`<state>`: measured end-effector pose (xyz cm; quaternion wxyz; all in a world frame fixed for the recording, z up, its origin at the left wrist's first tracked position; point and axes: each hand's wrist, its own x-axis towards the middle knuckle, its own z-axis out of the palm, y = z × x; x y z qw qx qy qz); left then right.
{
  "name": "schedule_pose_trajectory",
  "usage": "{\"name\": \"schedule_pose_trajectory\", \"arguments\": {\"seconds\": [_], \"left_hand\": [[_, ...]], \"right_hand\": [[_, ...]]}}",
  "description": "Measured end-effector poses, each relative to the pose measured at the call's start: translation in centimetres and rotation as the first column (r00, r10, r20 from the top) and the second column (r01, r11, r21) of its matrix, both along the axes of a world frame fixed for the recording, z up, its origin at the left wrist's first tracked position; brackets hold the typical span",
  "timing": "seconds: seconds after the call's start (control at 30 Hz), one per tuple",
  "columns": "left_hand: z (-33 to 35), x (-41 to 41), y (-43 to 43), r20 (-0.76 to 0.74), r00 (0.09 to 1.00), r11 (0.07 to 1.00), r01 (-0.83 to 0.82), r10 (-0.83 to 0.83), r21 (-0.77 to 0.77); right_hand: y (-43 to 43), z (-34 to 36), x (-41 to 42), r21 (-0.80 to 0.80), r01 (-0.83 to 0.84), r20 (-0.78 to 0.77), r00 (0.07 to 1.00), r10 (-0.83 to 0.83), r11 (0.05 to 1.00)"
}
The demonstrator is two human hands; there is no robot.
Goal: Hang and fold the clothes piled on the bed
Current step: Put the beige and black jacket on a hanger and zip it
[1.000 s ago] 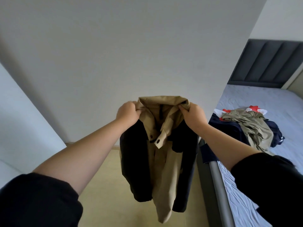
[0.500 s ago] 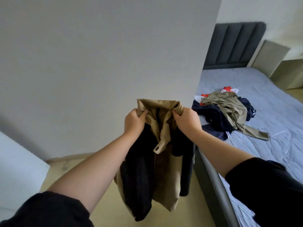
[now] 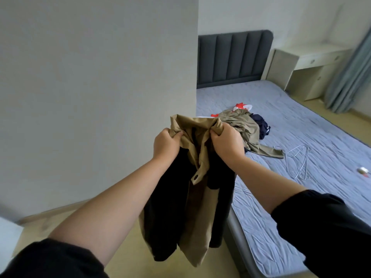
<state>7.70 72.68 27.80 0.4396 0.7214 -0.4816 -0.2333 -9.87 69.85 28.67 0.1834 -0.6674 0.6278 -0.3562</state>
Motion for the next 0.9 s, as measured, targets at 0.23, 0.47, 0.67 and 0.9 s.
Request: {"name": "schedule_pose_trajectory", "arguments": {"seconds": [0.23, 0.47, 0.67, 0.9], "left_hand": [[2.0, -12.5, -0.3, -0.383, 0.923, 0.995, 0.065, -0.033, 0.073], [1.5, -21.7, 0.0, -0.592, 0.802, 0.982, 0.166, -0.080, 0.092], [-2.0, -25.1, -3.4, -0.561, 0.822, 0.969, 0.210, -0.103, 0.130], [-10.0, -26.4, -10.7, -0.166, 0.954, 0.912, 0.291, -0.252, 0.289]], "right_hand": [[0.5, 2.8, -11.3, -0.066, -0.008, -0.058, 0.998, 0.004, 0.998], [1.6, 4.4, -19.6, -0.134, -0.032, -0.212, 0.977, 0.003, 0.991], [-1.6, 1.9, -23.9, -0.051, 0.022, -0.416, 0.908, -0.041, 0.998], [-7.9, -6.1, -29.6, 0.140, 0.126, -0.552, 0.833, -0.028, 0.982]]}}
